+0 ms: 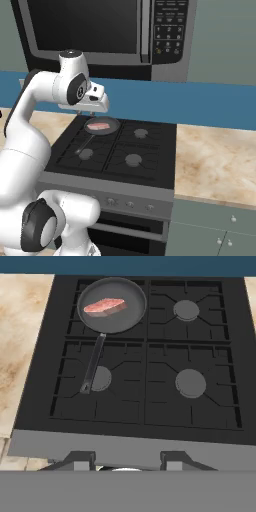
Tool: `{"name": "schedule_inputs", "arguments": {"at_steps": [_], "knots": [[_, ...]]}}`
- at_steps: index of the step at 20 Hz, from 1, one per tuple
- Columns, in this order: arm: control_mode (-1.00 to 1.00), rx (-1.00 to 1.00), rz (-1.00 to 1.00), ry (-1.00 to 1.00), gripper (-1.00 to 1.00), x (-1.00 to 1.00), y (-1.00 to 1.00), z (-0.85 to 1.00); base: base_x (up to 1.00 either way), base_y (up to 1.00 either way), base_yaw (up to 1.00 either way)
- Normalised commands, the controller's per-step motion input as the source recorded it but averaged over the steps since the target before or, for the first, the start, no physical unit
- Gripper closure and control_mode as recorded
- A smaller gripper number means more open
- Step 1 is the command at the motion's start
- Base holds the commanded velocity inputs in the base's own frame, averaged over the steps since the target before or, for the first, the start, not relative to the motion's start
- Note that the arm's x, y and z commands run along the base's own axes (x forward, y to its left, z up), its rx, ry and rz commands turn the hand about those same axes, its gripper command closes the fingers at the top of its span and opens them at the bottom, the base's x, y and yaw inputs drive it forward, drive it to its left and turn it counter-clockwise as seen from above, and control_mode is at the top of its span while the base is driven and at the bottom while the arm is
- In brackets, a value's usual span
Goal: Pick up the pan with the steak in it and place it on the dining table. Then place the steak on the plate.
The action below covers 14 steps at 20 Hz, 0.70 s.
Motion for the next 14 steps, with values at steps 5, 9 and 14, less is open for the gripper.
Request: {"name": "schedule_inputs", "arguments": {"at_steps": [5,9,14], "knots": [[-1.00,0.00,0.00,0.00,-1.00,0.00,0.00,0.00,0.00,0.00,0.00],[-1.00,0.00,0.00,0.00,-1.00,0.00,0.05,0.00,0.00,0.00,0.00],[-1.00,0.00,0.00,0.03,-1.00,0.01,0.36,-0.23,0.00,0.00,0.00]]}}
